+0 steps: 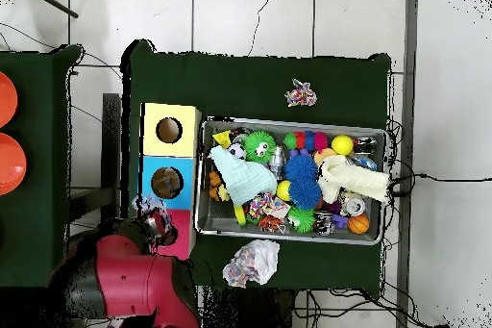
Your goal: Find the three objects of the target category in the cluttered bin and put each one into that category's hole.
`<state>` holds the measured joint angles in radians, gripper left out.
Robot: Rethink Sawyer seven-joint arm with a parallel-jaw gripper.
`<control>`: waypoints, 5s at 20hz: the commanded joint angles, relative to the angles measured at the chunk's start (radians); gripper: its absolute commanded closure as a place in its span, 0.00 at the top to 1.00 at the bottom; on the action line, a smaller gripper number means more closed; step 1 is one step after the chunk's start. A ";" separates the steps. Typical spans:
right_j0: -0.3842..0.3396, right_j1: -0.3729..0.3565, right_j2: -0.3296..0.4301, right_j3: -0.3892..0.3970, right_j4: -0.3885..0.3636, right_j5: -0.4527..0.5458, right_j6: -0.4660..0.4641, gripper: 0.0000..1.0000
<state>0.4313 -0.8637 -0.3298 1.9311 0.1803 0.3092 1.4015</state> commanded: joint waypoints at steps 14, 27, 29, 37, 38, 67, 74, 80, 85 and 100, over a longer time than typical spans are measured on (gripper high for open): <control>-0.036 0.097 0.078 0.022 0.058 -0.084 0.270 0.00; 0.021 0.131 0.032 -0.013 0.085 -0.062 0.288 0.00; 0.026 0.133 0.029 -0.015 0.090 -0.059 0.288 0.00; 0.041 0.142 0.017 -0.028 0.106 -0.048 0.282 0.00; 0.041 0.142 0.017 -0.029 0.108 -0.045 0.280 0.00; 0.028 0.135 0.035 -0.020 0.117 -0.047 0.265 0.00; 0.028 0.139 0.035 -0.017 0.117 -0.058 0.267 1.00; 0.024 0.138 0.041 -0.011 0.117 -0.070 0.266 1.00; 0.024 0.138 0.043 -0.010 0.117 -0.071 0.266 1.00; 0.009 0.135 0.057 -0.008 0.118 -0.070 0.258 1.00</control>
<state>0.4762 -0.7561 -0.3370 1.9311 0.2586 0.2474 1.4015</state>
